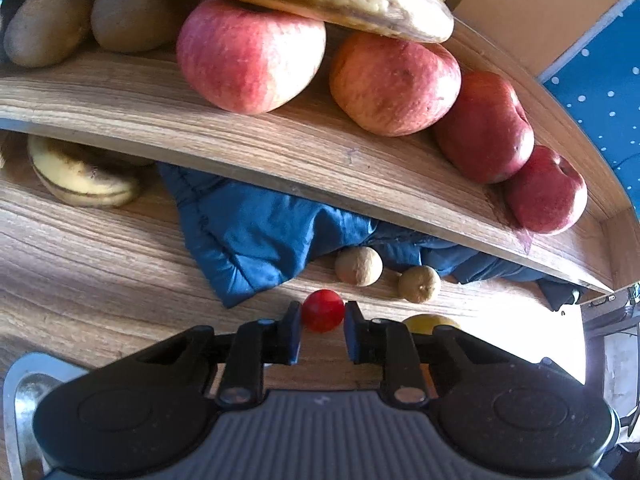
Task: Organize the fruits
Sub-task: 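Grasp the cherry tomato with the left tool while the right grasps the mango, then carry the cherry tomato and mango onto the steel tray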
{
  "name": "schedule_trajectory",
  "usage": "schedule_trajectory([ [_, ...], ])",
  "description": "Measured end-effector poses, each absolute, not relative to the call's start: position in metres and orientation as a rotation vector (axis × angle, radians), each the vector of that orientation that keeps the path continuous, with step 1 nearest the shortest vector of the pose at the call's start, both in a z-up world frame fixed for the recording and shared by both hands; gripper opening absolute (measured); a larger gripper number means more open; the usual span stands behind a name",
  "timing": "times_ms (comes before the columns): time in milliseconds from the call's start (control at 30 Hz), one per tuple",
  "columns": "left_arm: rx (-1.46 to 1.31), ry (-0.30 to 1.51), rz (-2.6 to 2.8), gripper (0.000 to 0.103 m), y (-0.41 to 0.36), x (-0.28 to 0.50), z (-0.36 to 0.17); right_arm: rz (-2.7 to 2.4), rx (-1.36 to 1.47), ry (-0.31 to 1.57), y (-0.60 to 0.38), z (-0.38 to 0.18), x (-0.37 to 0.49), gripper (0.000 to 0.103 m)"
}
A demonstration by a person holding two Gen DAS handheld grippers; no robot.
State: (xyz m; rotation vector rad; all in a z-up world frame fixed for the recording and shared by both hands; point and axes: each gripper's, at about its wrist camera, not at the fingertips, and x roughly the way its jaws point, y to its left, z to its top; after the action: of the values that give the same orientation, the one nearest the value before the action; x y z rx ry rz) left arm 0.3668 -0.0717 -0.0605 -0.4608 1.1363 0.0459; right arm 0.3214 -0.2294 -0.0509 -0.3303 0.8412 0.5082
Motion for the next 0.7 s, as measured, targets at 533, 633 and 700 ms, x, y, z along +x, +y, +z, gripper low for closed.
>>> schedule_trajectory([
  [533,-0.421,1.121,-0.034,0.024,-0.072,0.336,-0.04,0.436,-0.306,0.796,-0.226,-0.028,0.291,0.053],
  [633,-0.404,1.124,-0.056,0.024,-0.073,0.33,-0.037,0.42,-0.295,0.792,-0.226,-0.024,0.281,0.053],
  [700,-0.391,1.129,-0.073,0.024,-0.074,0.326,-0.035,0.412,-0.288,0.793,-0.225,-0.022,0.274,0.053],
])
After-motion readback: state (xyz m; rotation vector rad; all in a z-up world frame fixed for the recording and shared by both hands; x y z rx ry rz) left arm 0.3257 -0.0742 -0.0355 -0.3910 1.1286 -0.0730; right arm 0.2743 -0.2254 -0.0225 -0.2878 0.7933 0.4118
